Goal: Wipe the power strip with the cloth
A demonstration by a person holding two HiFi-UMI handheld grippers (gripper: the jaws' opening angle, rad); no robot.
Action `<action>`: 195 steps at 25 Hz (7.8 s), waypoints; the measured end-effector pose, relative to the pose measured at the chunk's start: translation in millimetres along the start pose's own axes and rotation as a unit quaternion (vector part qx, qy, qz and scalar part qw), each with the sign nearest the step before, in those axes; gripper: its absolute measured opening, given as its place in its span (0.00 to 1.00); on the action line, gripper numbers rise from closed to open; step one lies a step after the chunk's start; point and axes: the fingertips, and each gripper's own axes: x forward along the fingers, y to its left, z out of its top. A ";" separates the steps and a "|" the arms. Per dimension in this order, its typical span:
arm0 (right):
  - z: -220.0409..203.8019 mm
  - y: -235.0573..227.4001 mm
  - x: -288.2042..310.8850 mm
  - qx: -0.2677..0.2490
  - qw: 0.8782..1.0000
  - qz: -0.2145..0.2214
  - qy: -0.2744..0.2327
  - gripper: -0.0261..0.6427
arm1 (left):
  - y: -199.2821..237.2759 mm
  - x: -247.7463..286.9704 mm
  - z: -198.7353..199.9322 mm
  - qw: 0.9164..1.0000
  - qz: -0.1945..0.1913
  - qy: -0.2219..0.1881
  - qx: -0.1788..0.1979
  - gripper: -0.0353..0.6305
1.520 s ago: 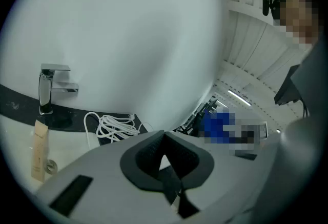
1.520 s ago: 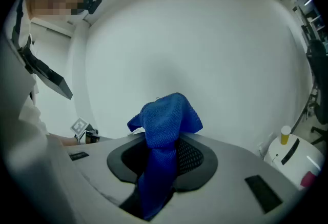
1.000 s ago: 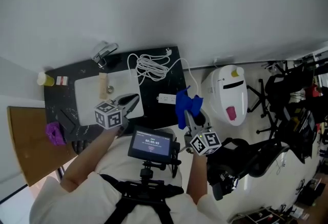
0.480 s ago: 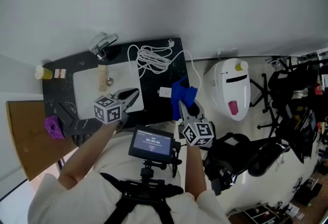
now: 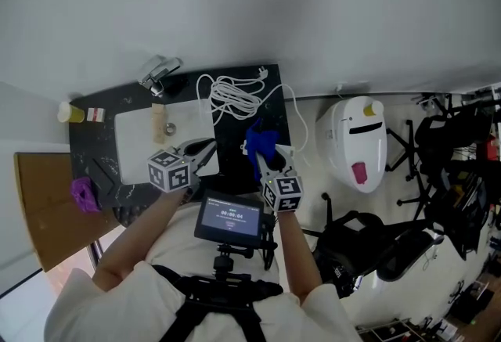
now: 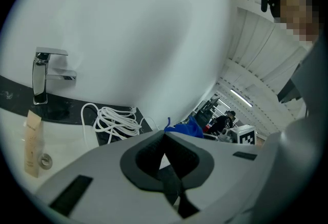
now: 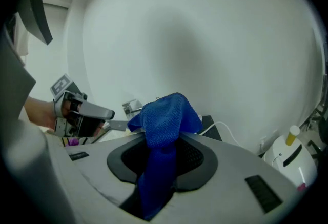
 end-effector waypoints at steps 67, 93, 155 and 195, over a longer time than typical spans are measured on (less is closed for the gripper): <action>-116.4 -67.8 78.9 0.048 0.988 -0.033 0.142 0.20 | 12.8 32.4 -1.0 0.998 -0.005 0.062 0.021 0.07; -119.3 -111.7 44.6 0.058 0.988 -0.060 0.127 0.20 | 2.1 31.4 -3.4 0.998 -0.003 0.058 0.025 0.07; -114.2 -210.4 -126.6 0.137 0.950 -0.276 0.048 0.20 | -5.9 7.3 5.8 0.999 -0.024 0.024 0.005 0.07; 13.2 -94.7 -412.3 0.061 0.983 -0.066 -0.161 0.20 | -247.1 -29.5 -120.0 0.998 0.000 -0.049 0.026 0.07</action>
